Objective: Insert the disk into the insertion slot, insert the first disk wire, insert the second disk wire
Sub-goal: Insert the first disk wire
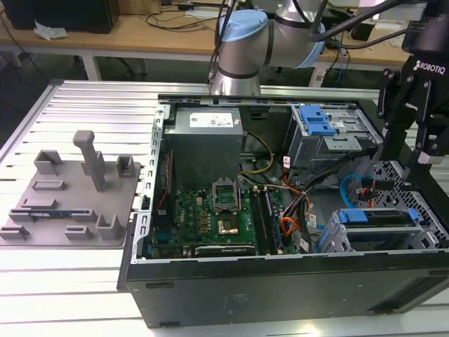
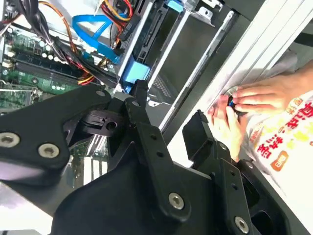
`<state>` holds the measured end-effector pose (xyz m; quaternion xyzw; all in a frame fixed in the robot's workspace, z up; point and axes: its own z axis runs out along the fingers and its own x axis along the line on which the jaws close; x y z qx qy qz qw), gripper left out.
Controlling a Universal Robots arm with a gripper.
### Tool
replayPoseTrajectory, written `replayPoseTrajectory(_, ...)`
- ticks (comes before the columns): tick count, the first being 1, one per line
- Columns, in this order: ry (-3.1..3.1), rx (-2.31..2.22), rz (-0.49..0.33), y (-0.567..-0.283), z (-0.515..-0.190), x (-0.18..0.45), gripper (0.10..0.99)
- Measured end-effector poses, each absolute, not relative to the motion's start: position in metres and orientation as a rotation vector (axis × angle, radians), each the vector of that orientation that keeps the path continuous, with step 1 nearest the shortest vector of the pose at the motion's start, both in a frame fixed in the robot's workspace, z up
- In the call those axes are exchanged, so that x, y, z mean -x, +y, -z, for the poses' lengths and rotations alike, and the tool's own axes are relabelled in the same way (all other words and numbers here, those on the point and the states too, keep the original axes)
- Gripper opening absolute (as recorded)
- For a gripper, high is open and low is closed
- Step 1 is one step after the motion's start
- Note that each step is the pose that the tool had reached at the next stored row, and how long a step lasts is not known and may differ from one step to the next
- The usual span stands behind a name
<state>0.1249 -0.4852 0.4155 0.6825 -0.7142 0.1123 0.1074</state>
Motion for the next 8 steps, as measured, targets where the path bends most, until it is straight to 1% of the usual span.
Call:
replayPoseTrajectory(3, -2.139, -1.959, -0.328, -0.484, -0.412, -0.125, 0.565)
replayPoseTrajectory(4, -2.122, -1.943, -0.357, -0.474, -0.411, -0.125, 0.565)
replayPoseTrajectory(6, -2.121, -1.942, -0.359, -0.455, -0.411, -0.128, 0.565)
replayPoseTrajectory(8, -2.12, -1.942, -0.358, -0.448, -0.405, -0.145, 0.565)
